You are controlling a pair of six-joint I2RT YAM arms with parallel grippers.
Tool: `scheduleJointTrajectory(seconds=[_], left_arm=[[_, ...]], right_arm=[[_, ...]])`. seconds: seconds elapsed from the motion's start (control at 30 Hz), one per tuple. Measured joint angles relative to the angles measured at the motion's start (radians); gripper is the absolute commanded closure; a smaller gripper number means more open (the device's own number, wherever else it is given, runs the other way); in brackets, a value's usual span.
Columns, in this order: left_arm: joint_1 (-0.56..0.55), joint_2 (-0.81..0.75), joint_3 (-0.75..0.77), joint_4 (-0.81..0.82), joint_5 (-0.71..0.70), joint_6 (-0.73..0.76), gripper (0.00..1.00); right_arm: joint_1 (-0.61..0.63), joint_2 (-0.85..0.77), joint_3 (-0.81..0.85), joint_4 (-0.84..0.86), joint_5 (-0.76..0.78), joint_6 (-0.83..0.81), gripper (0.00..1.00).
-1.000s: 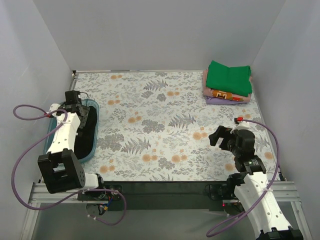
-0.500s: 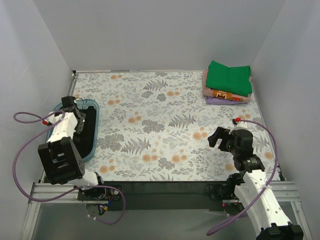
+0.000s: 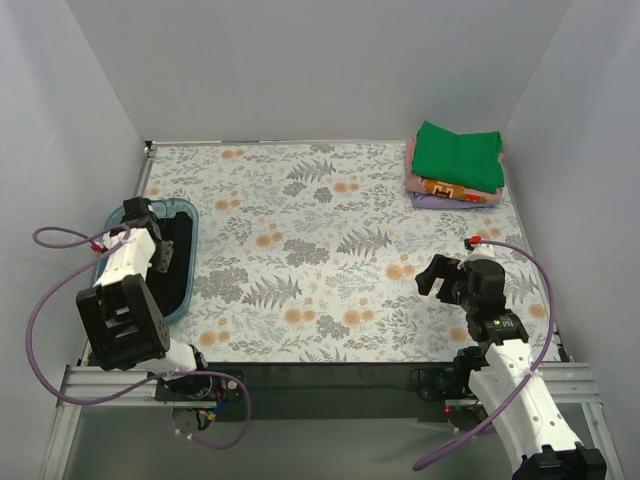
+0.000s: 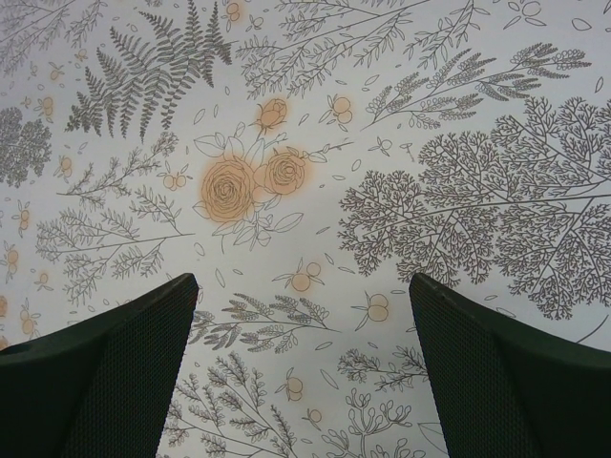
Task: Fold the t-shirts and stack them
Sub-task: Grab the tshirt from the pile, then move the tshirt to the center of the board
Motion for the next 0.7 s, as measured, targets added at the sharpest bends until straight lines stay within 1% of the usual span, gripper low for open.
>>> scheduleJointTrajectory(seconds=[0.1,0.13,0.17,0.2,0.27,0.3,0.33,0.37,0.43,0.53,0.6,0.7], left_arm=[[0.0,-0.102,0.029,-0.012,0.018,0.01,1.0],[0.0,-0.283,0.098,-0.009,0.034,0.027,1.0],[0.0,-0.349,0.152,-0.032,0.051,0.035,1.0],[0.0,-0.383,0.186,-0.044,0.059,0.039,1.0],[0.0,-0.441,0.343,-0.08,0.105,0.062,1.0],[0.0,-0.459,0.436,-0.08,0.147,0.076,1.0],[0.0,-0.463,0.556,-0.067,0.218,0.097,1.0],[0.0,-0.46,0.634,-0.052,0.295,0.109,1.0],[0.0,-0.445,0.719,-0.04,0.386,0.115,1.0],[0.0,-0.414,0.808,0.008,0.518,0.113,1.0],[0.0,-0.402,0.827,0.051,0.608,0.101,1.0],[-0.003,-0.383,0.826,0.106,0.706,0.074,1.0]], right_arm=[[0.0,-0.008,0.0,0.0,0.0,0.0,0.02],[0.0,-0.011,0.0,0.0,0.0,0.0,0.02],[0.0,-0.012,0.0,0.0,0.0,0.0,0.02],[0.0,-0.012,0.0,0.001,0.0,0.0,0.01],[0.0,-0.014,0.0,0.001,0.0,0.0,0.01],[0.0,-0.019,0.0,0.001,0.0,0.0,0.02],[0.0,-0.025,0.0,0.001,0.0,0.0,0.02],[0.0,-0.031,0.0,0.001,0.0,0.0,0.02],[0.0,-0.04,0.0,0.001,0.002,0.0,0.02],[0.0,-0.056,0.0,0.001,0.008,0.001,0.02],[0.0,-0.065,0.0,0.001,0.012,0.004,0.02],[0.0,-0.077,0.0,0.001,0.013,0.01,0.02]])
